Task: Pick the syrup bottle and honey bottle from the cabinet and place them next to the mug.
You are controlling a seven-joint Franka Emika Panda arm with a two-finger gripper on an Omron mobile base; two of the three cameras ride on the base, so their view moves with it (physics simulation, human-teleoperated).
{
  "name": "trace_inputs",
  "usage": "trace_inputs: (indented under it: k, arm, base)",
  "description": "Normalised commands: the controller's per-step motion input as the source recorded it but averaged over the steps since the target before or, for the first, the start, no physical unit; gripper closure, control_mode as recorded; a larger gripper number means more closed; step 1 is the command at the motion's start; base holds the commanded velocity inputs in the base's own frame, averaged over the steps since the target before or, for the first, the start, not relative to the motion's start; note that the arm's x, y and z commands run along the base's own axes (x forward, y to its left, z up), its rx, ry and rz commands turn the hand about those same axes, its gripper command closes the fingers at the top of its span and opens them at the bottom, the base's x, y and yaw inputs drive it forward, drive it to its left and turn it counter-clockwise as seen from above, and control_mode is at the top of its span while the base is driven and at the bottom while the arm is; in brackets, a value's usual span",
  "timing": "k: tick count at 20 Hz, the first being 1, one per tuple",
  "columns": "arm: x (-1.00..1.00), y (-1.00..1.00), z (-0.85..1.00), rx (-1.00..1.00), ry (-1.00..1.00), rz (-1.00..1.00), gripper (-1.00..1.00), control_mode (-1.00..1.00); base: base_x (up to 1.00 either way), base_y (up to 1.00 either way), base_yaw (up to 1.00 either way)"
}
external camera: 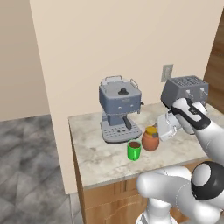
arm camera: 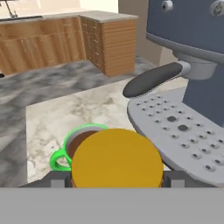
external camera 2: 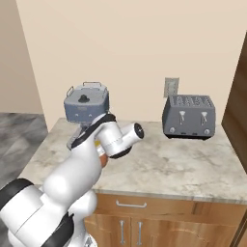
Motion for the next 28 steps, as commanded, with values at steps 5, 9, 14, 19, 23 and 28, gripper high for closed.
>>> trace_inputs:
  k: [5,9,14,19,23,28]
  arm:
    - [-0.19,-0.17,0.0,0.0,0.0,0.0,1.0,-1.0]
    - [-0.32,-0.14,0.0,0.0,0.0,0.0,1.0,-1.0]
    - [0.07,0.0,-0.02,0.0,0.0,0.0,1.0,-1.0]
    - [0.41,0.0,-0.05,0.0,0.04,0.0,1.0,-1.0]
    - [0.06,0.0,-0.09,0.0,0.03,0.0,1.0,-1.0]
    - [0.0,0.0,-0.24,0.0,0.03,0.0,1.0,-1.0]
  base:
    - [0.0,0.0,0.0]
    - [0.0,0.0,0.0]
    - [0.0,0.0,0.0]
    - [0.0,0.0,0.0]
    - [0.0,0.0,0.0]
    - [0.0,0.0,0.0]
